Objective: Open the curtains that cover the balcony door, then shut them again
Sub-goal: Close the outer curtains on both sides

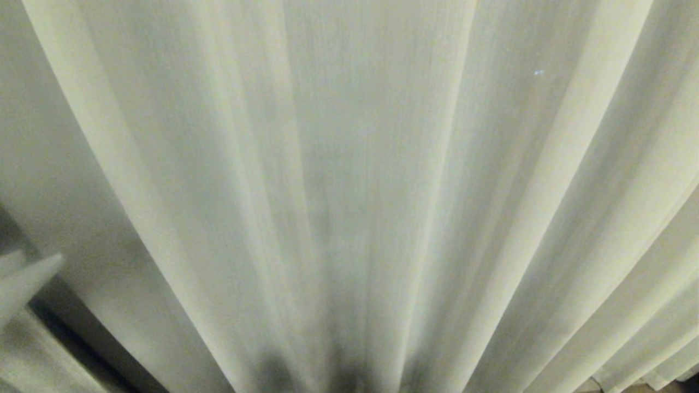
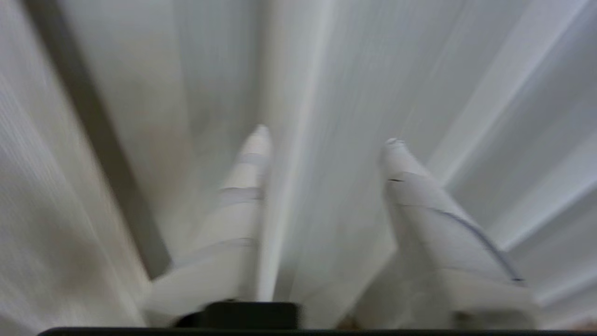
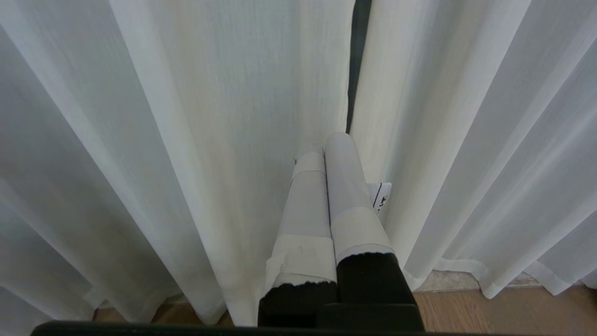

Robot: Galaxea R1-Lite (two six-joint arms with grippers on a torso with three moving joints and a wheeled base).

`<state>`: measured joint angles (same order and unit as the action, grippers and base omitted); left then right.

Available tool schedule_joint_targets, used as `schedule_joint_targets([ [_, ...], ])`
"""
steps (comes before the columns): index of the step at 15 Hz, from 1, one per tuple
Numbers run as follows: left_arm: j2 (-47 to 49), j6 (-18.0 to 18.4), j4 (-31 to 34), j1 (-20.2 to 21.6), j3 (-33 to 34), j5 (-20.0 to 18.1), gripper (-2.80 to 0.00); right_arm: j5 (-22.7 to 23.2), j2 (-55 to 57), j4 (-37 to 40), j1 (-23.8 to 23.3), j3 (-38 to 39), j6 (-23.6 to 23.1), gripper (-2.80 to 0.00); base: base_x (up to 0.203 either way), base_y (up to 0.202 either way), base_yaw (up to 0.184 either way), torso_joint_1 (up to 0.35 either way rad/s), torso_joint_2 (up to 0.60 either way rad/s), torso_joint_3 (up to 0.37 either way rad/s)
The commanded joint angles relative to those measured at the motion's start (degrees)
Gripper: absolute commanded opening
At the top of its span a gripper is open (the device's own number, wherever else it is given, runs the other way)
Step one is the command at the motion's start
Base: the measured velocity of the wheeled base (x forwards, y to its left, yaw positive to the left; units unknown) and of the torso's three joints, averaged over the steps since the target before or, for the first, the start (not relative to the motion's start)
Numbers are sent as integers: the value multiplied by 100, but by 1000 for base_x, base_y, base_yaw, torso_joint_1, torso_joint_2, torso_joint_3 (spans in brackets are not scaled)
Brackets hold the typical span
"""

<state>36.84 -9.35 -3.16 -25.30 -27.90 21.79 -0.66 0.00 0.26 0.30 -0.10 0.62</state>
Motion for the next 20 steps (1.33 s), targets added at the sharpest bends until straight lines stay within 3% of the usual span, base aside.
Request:
schedule_joint_targets([
  [1, -926, -70, 392, 9, 318, 3, -280, -4, 9, 0, 5, 1, -1, -280, 0, 0, 0, 0, 0, 0],
  [6, -2081, -98, 584, 7, 1208, -16, -280, 4, 9, 0, 5, 1, -1, -280, 0, 0, 0, 0, 0, 0],
  [9, -2072, -38, 574, 118, 1520, -423, -280, -2, 9, 0, 5, 1, -1, -280, 0, 0, 0, 0, 0, 0],
  [12, -2070, -12, 546, 978, 1933, -963, -280, -4, 9, 0, 5, 1, -1, -280, 0, 0, 0, 0, 0, 0],
  [15, -2055, 57, 210, 1934, 2406, -1213, -280, 4, 9, 0, 5, 1, -1, -280, 0, 0, 0, 0, 0, 0],
  [17, -2088, 99, -456, 2301, 2767, -1535, -280, 4, 9, 0, 5, 1, -1, -280, 0, 0, 0, 0, 0, 0],
  [18, -2214, 166, -338, 2463, 2783, -1726, -280, 3, 9, -1, 5, 1, -1, -280, 0, 0, 0, 0, 0, 0],
  [20, -2338, 698, -143, 2707, 2790, -2165, -280, -4, 9, 0, 5, 1, -1, -280, 0, 0, 0, 0, 0, 0],
])
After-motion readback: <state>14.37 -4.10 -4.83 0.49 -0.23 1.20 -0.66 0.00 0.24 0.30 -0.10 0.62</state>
